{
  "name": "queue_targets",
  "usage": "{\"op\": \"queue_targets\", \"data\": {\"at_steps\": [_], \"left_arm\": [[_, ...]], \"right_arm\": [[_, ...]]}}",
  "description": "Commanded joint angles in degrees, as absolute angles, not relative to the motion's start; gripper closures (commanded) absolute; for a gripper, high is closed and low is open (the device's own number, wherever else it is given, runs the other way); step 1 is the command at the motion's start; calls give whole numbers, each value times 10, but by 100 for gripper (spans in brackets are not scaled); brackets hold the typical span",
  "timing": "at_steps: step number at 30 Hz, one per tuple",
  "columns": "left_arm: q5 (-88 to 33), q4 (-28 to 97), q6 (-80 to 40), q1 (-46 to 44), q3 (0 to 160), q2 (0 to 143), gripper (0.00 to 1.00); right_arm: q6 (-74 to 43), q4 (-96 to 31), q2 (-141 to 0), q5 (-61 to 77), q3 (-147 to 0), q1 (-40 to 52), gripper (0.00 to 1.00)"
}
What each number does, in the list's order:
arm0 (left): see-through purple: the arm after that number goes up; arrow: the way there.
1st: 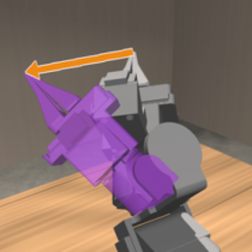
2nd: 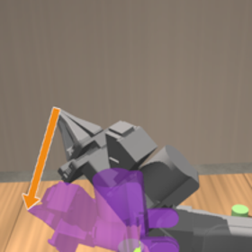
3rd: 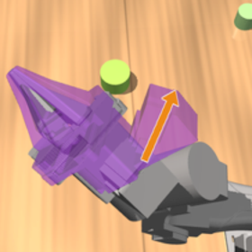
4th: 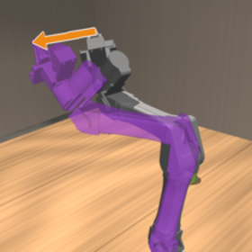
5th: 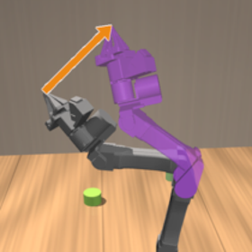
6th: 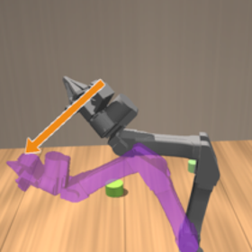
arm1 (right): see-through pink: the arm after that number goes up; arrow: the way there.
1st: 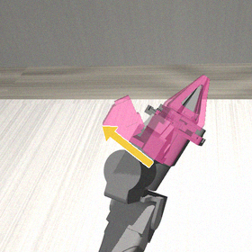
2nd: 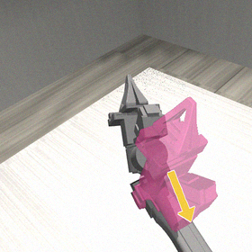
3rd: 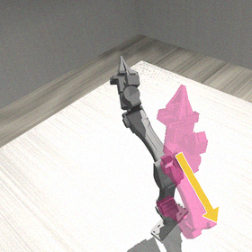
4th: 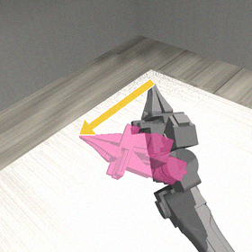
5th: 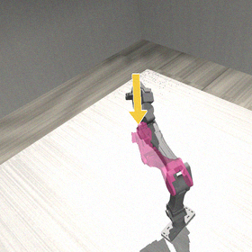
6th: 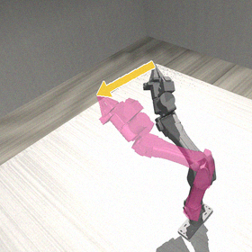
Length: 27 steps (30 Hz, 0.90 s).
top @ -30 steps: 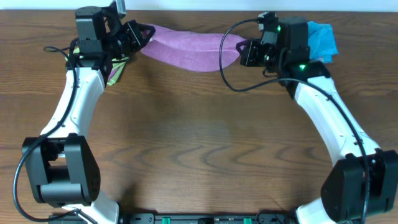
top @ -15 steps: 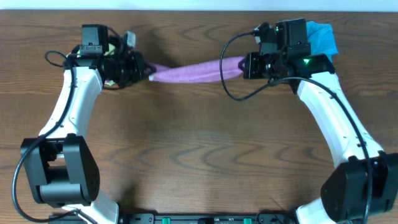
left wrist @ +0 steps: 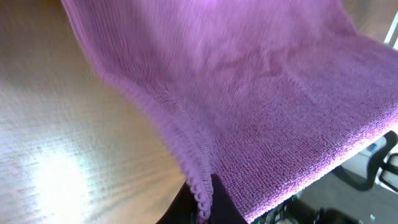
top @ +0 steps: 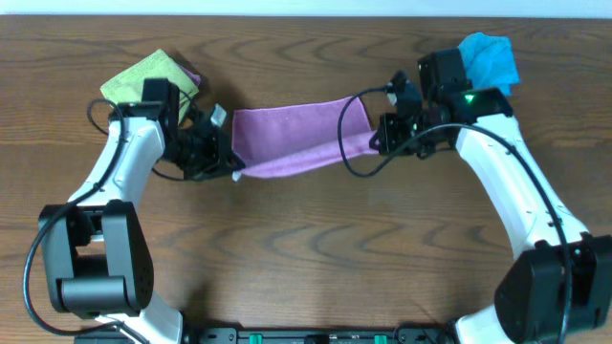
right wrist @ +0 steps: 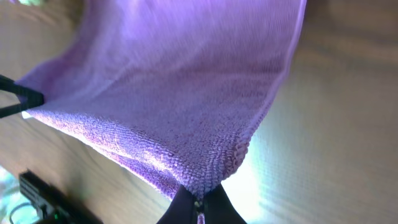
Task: Fold the cloth
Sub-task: 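Pull the cloth back toward the robot, folding it into a long strip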
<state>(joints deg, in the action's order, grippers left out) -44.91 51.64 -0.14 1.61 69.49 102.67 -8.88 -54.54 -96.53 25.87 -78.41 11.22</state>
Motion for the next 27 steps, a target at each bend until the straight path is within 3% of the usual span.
{"op": "queue_targets", "data": {"at_steps": [1,15,21,27], "left_arm": [[-406,521,22,28,661,1032,94],[-405,522,37,26,531,990,94],[-405,523,36,26,503,947,94],[-397,502,-17,26,503,877,94]], "right_arm": [[-79,-536,-922,195,-729,98,98],[-123,-472,-825,199,-498,110,98],[-124,-463,-816,196,-464,120,98],[-124,-363,-804,201,-465,120,99]]}}
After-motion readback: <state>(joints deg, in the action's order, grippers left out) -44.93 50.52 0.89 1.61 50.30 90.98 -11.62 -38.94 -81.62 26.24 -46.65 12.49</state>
